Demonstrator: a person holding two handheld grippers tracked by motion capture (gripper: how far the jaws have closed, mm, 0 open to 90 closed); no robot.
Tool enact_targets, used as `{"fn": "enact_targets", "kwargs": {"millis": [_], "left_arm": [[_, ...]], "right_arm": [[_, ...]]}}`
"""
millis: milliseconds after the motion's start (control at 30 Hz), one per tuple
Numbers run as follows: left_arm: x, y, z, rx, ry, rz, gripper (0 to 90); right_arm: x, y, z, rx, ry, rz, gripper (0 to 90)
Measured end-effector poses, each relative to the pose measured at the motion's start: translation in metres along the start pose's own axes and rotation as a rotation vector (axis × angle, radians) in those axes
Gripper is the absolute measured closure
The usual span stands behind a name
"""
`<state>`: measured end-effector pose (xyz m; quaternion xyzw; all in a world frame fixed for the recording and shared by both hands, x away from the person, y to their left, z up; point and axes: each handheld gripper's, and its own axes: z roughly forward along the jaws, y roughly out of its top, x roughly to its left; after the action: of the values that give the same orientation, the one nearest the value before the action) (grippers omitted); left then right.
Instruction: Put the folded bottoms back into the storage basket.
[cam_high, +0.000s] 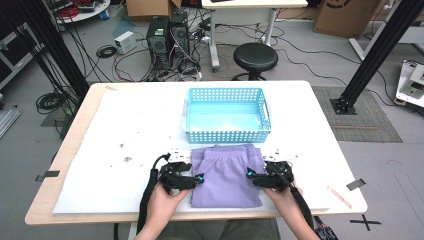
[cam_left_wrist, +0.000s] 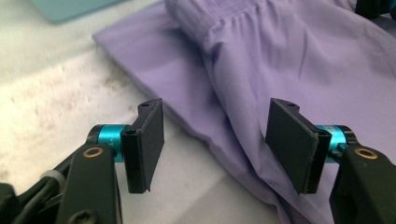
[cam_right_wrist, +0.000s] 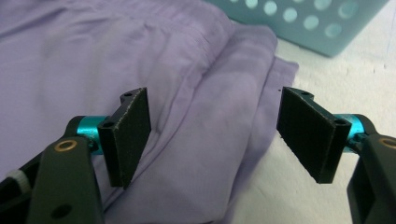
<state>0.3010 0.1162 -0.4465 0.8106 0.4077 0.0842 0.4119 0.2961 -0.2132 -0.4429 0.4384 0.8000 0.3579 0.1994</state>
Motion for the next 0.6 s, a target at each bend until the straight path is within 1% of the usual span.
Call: {"fn": "enact_targets", "kwargs": {"millis": [33,167,233,300,333,400,433,500,533,567,600], "left_arm": [[0.0,0.0,0.0,0.002,0.001,-0.005,37.2],[-0.002,0.0,-0.002,0.002,0.005,-0.013,37.2],[-0.005,-0.001,-0.003,-0.011,0.001,0.002,37.2],[-0.01,-0.003,-0.003,-0.013,0.002,0.011,37.3],[-0.011,-0.003,-0.001,-0.002,0.001,0.013,37.3],[-0.011,-0.004,-0.001,-0.001,0.007,0.009,37.6],[-0.01,-0.004,-0.001,-0.003,0.007,0.0,38.0],[-0.009,-0.005,-0.004,-0.007,0.03,-0.012,37.5],[-0.008,-0.005,-0.005,-0.009,0.038,-0.013,36.9],[-0.007,-0.006,-0.006,-0.012,0.046,-0.027,35.8],[-0.006,-0.006,-0.006,-0.007,0.051,-0.032,34.2]], "right_arm": [[-0.001,0.0,0.001,0.008,-0.003,0.003,26.4],[-0.005,-0.002,0.002,0.045,0.01,0.045,25.8],[-0.006,-0.003,0.003,0.069,0.021,0.064,25.3],[-0.008,-0.003,0.004,0.088,0.03,0.081,25.3],[-0.008,-0.003,0.004,0.09,0.03,0.087,25.2],[-0.006,-0.003,0.004,0.095,0.022,0.084,24.9],[-0.006,-0.003,0.004,0.093,0.021,0.087,24.9],[-0.005,-0.004,0.003,0.089,0.026,0.091,24.9],[-0.006,-0.004,0.002,0.089,0.035,0.101,24.9],[-0.006,-0.004,0.002,0.085,0.041,0.107,24.9],[-0.007,-0.004,0.002,0.084,0.043,0.118,25.1]]}}
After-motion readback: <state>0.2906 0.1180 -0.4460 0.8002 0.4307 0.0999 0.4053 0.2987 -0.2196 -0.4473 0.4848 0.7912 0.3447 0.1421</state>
